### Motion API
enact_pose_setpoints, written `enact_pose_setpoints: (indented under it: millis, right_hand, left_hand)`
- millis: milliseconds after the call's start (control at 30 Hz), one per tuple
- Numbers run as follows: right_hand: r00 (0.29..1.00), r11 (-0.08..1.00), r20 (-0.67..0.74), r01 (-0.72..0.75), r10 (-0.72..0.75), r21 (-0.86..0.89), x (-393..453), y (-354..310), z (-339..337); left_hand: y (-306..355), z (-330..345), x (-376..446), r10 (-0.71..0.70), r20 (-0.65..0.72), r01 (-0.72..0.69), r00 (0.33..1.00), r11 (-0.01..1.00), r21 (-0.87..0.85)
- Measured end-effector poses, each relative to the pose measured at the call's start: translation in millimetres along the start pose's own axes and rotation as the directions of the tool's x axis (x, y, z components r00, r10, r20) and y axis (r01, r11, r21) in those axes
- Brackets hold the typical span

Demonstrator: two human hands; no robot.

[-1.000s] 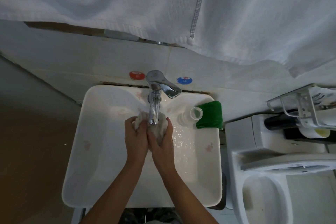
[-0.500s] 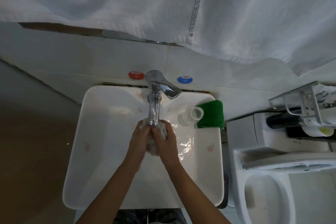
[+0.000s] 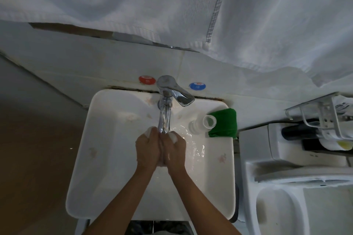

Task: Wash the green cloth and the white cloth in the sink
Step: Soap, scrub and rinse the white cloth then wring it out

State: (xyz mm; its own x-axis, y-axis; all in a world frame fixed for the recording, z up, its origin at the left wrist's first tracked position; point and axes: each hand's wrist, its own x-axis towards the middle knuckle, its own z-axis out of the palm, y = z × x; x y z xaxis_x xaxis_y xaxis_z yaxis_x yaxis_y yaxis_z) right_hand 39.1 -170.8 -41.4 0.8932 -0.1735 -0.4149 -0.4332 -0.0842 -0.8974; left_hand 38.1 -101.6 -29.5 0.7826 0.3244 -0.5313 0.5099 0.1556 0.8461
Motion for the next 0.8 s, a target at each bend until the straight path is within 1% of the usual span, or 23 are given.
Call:
enact_pose_setpoints:
  millis: [67,100,167,200,267,333,400,500,600,667,733,800]
  right_hand:
    - [1.000,0.999,0.004,0.020,-0.020,0.043,1.6,-0.2,-3.8]
    - [1.000,0.997,0.012,0.028,-0.029,0.069,3.2,-1.6,-6.3]
    - [0.999,0.991,0.045,-0.006,0.000,0.136,6.4,-2.9,-12.1]
    - [0.997,0.985,0.068,-0.042,0.031,0.167,7.0,-3.8,-14.5]
    - [0.990,0.979,0.114,-0.100,0.080,0.180,6.5,-5.7,-18.8]
    - [0.983,0.978,0.156,-0.126,0.101,0.163,4.8,-7.3,-22.2]
    - [0.976,0.979,0.197,-0.124,0.091,0.163,6.2,-9.6,-27.1]
    - [0.970,0.984,0.240,-0.074,0.033,0.162,10.6,-14.5,-31.4]
    - [0.973,0.984,0.230,-0.060,0.020,0.169,10.0,-14.7,-27.7]
    - [0.980,0.981,0.198,-0.066,0.029,0.180,8.1,-14.8,-26.0]
    - [0.987,0.977,0.157,-0.071,0.040,0.202,8.2,-14.4,-25.9]
    - [0.994,0.974,0.100,-0.067,0.046,0.218,9.2,-13.8,-27.5]
  left_hand:
    - [12.5,-2.7,-5.0,0.050,0.102,-0.042,0.993,0.996,-0.074]
    - [17.5,-4.9,-6.1,0.079,0.133,-0.071,0.988,0.995,-0.064]
    - [22.3,-8.6,-5.4,0.142,0.107,-0.147,0.984,0.988,0.042]
    - [22.1,-12.5,-4.3,0.147,0.097,-0.155,0.984,0.984,0.085]
    - [17.6,-19.1,-0.5,0.100,0.097,-0.112,0.990,0.986,0.126]
    - [17.5,-24.9,0.2,0.052,0.070,-0.061,0.996,0.990,0.124]
    - [18.9,-28.9,0.1,0.040,0.056,-0.047,0.998,0.990,0.134]
    - [16.8,-29.2,1.6,0.012,0.062,-0.023,0.998,0.983,0.182]
    - [19.3,-25.5,3.7,-0.051,0.021,0.047,0.998,0.988,0.147]
    - [22.9,-23.4,4.3,-0.102,0.063,0.094,0.993,0.989,0.113]
    - [24.8,-23.6,2.8,-0.084,0.116,0.070,0.990,0.991,0.117]
    - [26.4,-26.6,-1.6,-0.017,0.117,0.006,0.993,0.995,0.097]
